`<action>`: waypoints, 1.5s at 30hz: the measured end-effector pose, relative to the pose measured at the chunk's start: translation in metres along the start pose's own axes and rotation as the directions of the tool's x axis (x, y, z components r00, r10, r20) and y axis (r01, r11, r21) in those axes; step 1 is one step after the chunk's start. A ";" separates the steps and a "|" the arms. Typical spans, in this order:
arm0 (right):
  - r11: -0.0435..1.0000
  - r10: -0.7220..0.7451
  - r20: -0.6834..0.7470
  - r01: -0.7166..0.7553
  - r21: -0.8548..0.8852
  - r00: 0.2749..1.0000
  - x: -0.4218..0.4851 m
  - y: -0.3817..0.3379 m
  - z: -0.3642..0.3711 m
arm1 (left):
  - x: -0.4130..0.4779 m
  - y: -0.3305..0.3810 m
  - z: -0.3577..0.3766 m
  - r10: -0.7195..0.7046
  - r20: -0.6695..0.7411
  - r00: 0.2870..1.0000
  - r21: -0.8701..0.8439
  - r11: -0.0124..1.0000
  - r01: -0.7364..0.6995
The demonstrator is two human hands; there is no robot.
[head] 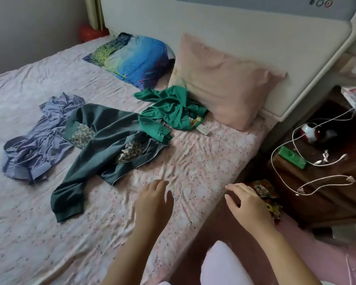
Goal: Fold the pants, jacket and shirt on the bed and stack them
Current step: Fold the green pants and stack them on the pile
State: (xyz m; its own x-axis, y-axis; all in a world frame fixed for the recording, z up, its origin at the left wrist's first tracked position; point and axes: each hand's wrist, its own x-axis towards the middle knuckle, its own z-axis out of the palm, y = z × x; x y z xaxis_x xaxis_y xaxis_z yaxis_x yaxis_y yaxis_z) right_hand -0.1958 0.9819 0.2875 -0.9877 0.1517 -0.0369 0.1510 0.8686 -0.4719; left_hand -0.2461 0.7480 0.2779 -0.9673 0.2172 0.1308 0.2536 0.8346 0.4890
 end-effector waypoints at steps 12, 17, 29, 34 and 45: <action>0.995 -0.095 0.230 0.088 0.040 0.969 0.326 0.128 0.021 | 0.242 0.040 0.159 -0.319 -0.030 0.947 -0.072 0.946 0.316; 0.980 -0.193 0.277 0.198 0.012 0.941 0.453 0.176 0.057 | 0.344 0.027 0.234 -0.491 -0.038 0.870 -0.106 0.868 0.486; 0.935 -0.342 0.305 0.353 0.017 0.889 0.642 0.233 0.204 | 0.465 -0.058 0.390 -0.556 -0.013 0.831 -0.059 0.830 0.554; 0.887 -0.407 0.303 0.451 -0.093 0.862 0.664 0.247 0.235 | 0.484 -0.079 0.420 -0.567 0.019 0.823 -0.012 0.823 0.568; 0.906 -0.404 0.129 0.376 0.196 0.906 0.646 0.219 0.192 | 0.452 -0.084 0.371 -0.759 -0.021 0.651 -0.252 0.634 0.731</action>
State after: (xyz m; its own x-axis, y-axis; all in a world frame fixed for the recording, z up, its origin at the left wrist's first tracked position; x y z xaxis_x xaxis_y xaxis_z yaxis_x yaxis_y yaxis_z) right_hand -0.8080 1.1793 -0.0092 -0.9606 -0.2746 0.0431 -0.2424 0.7514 -0.6137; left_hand -0.7060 0.9637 -0.0243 -0.8221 -0.5023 -0.2679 -0.5456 0.5607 0.6228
